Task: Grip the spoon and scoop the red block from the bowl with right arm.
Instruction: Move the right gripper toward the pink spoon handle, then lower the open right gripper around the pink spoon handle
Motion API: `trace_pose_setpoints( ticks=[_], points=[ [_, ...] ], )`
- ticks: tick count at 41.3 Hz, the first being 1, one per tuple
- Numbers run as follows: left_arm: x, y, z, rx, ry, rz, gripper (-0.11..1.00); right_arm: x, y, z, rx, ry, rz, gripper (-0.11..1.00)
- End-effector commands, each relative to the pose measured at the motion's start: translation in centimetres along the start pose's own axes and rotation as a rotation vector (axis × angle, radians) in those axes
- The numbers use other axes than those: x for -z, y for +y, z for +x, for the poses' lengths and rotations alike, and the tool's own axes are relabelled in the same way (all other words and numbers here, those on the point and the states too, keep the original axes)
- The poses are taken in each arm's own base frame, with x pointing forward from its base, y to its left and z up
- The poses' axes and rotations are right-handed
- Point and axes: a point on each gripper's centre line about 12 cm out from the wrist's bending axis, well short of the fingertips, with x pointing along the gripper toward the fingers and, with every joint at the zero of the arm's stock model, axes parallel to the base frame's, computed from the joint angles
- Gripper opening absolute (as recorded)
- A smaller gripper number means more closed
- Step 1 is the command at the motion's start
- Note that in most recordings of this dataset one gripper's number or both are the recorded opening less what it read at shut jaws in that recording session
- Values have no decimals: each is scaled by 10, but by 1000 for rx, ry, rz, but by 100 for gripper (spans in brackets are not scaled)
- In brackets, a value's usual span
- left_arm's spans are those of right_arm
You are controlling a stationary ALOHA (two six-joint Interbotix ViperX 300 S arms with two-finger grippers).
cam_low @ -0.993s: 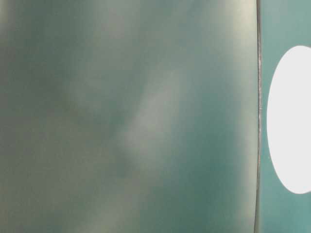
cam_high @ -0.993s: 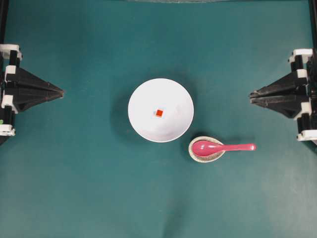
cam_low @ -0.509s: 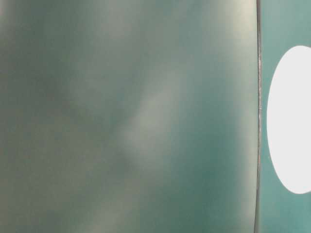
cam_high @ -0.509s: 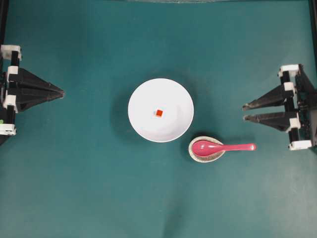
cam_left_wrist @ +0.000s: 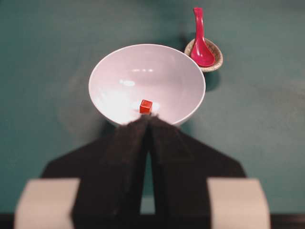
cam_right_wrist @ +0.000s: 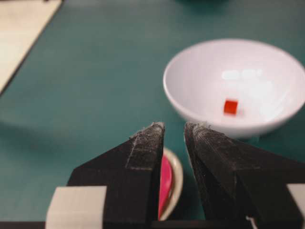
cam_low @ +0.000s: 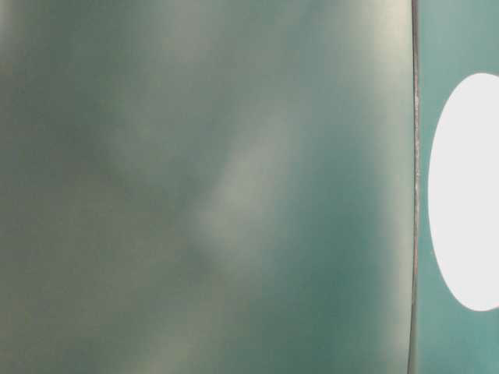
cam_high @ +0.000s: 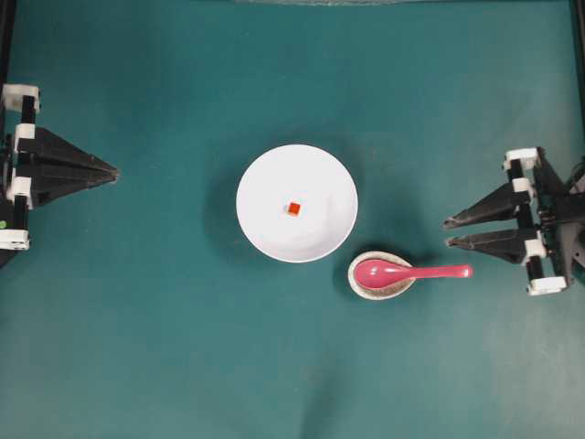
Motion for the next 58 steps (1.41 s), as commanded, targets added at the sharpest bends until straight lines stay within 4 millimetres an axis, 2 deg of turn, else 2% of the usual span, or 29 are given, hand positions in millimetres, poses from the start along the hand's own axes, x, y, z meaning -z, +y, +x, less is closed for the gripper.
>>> trace_pose_setpoints(
  ticks=[1,6,11,18,26,43,58],
  points=[
    [-8,0,1,-2,-12,-5,0,2,0,4,10,11,16,34],
    [-7,0,1,-2,-5,-8,0,13,-3,9,43,65,51,39],
    [-7,0,1,-2,-5,-8,0,20,-4,13,67,103,86,49],
    [-6,0,1,-2,0,-7,0,28,6,19,36,150,76,61],
    [-4,0,1,-2,12,0,0,46,15,21,12,194,57,61],
    [-1,0,1,-1,23,1,0,83,18,27,15,222,-30,61],
    [0,1,1,-3,38,-1,0,91,16,29,31,240,-38,61]
  ],
)
